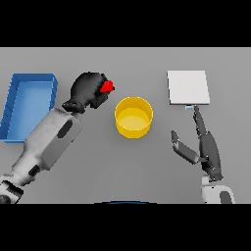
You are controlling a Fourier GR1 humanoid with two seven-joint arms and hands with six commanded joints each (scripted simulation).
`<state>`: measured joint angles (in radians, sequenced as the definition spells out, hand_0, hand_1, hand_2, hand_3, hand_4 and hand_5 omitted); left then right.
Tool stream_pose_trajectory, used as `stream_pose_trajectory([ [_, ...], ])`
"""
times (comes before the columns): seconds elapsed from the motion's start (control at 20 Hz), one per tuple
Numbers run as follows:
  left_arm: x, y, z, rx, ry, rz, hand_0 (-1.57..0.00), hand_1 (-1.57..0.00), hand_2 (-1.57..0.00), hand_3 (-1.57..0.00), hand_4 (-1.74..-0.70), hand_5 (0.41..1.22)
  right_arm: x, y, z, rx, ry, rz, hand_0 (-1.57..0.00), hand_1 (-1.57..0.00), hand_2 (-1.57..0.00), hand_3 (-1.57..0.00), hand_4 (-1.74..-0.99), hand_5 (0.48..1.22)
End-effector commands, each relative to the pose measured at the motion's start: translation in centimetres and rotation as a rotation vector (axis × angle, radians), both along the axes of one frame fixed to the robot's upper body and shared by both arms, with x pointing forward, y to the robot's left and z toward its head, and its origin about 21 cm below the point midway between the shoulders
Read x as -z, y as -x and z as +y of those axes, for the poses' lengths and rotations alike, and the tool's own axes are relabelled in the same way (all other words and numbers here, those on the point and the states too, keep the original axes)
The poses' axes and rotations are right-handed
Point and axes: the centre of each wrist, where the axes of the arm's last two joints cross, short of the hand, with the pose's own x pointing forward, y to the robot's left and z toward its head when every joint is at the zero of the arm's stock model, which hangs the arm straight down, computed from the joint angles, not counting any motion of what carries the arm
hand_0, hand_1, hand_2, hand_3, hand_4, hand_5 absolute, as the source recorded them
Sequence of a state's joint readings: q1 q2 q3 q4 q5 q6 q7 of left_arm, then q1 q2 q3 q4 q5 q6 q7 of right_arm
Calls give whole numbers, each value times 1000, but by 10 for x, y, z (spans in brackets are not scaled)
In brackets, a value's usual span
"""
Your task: Pick up the red beaker and tilt it to pour out 1 green nut into yellow bowl. Pick up the yellow bowl and place it on the metallic measuring scale.
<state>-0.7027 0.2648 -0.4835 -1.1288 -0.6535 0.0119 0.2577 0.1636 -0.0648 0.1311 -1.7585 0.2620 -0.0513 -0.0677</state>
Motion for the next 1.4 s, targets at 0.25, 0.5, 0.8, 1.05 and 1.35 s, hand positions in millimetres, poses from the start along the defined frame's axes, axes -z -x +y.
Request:
stream_pose_trajectory([
  [0.25,-15,-11,-15,116,-309,-64,-1571,-1571,-1571,-1571,-1649,1201,-1,1,5,2,-2,0,1,1,1,1,-1284,705],
  [0.5,-27,-14,-35,250,-578,-86,-1571,-1571,-1571,-1277,-1701,1215,6,2,3,14,-43,-7,1,1,1,1,-1292,678],
  [0.8,-24,-14,-61,398,-859,-119,-1571,-1571,-1571,-1494,-1729,1219,8,1,5,20,-83,-3,1,1,1,1,-1290,644],
  [1.05,-26,-13,-74,452,-1060,-166,-1571,-1571,-1571,-1546,-1737,1220,9,0,6,30,-76,-2,1,1,1,1,-1288,627],
  [1.35,-34,-18,-87,511,-1237,-228,-1571,-1571,-1571,-1564,-1737,1221,11,-1,8,49,-47,17,1,1,1,1,-1260,586],
])
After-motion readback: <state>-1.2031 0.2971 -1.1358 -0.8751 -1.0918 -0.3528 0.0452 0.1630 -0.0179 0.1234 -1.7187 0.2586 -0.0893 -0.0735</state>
